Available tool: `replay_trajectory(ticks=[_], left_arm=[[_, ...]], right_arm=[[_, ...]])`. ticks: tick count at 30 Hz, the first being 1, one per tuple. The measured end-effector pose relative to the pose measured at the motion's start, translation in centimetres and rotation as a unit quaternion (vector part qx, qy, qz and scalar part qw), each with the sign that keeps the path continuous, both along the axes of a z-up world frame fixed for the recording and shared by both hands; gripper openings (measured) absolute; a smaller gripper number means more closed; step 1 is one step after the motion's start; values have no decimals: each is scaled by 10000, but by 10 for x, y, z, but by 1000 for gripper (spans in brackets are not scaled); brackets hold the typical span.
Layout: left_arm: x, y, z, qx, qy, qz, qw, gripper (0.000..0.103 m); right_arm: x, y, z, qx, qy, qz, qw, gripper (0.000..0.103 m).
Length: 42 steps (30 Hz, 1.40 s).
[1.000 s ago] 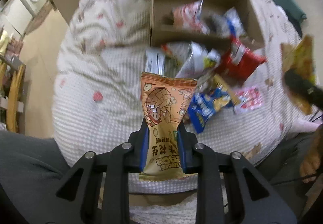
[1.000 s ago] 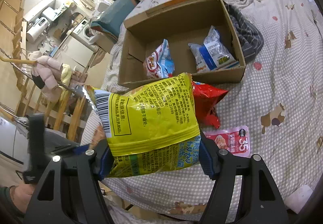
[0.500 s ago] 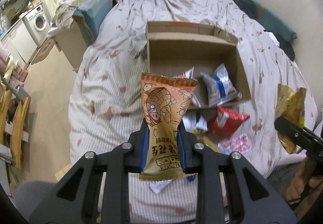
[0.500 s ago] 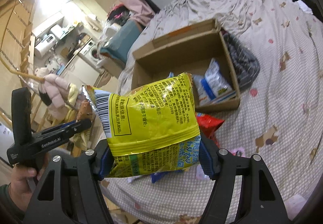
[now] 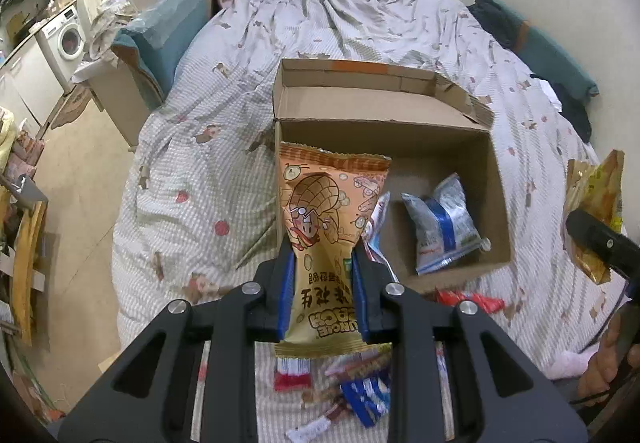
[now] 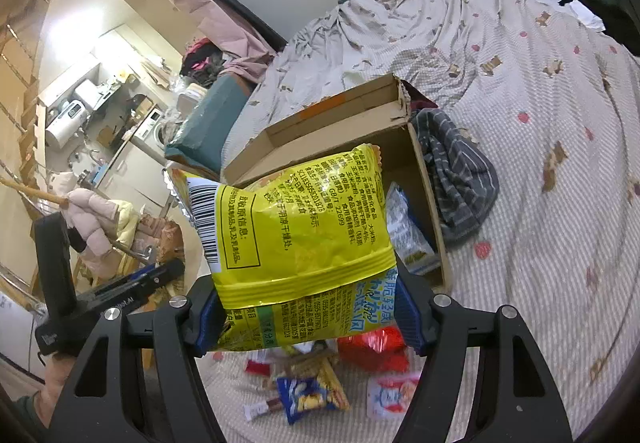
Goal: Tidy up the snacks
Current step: 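Lower both packets into the cardboard box and open both tools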
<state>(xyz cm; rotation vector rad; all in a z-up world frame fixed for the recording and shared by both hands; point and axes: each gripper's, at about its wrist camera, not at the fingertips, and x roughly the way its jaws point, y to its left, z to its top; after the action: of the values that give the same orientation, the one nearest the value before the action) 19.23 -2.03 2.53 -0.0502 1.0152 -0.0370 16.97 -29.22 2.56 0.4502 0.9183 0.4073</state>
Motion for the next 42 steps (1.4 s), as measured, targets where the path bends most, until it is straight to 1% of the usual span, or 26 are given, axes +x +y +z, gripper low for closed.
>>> replay_trajectory(ticks=[4,7,11,13,16,18,22,24,28,32,36,38,40,42], left_arm=[[26,0,-21,9,100,77,9999,21],[33,-2,-39,105,130,44,9998,21],[38,-5,-64,305,250,16,9992,21],[40,-6,-76,376,291,61,9989,21],[41,-9,-84,502,260,40,9984,21],[41,-10,-84,543,187,22,9983,22],[41,-10,-79,660,-43,58,9978,22],[40,-10,-77,653,-142,41,9978,22],[43,-9,-77,639,-127,83,9978,22],[43,-7,-78,596,-72,116,9981,23],[41,-9,-78,633,-108,82,9979,23],[40,-11,-78,661,-116,55,9977,24],[41,-11,-79,672,-109,51,9977,24],[41,-11,-79,664,-94,61,9977,24]], right_arm=[[31,15,-16,-127,176,135,9997,72],[44,27,-34,-249,322,235,9989,72],[48,39,-61,-393,492,379,9973,72],[49,42,-70,-499,572,428,9962,72],[49,45,-78,-596,632,496,9950,72],[50,44,-84,-592,695,485,9946,72],[54,43,-93,-310,865,494,9945,72],[56,43,-96,-249,907,516,9942,72],[58,45,-98,-227,937,551,9938,72],[57,55,-95,-226,859,681,9937,73],[59,62,-96,-12,868,779,9932,74],[60,65,-95,-51,845,813,9931,78],[60,67,-92,-185,790,777,9937,95],[61,64,-92,-180,791,726,9941,96]])
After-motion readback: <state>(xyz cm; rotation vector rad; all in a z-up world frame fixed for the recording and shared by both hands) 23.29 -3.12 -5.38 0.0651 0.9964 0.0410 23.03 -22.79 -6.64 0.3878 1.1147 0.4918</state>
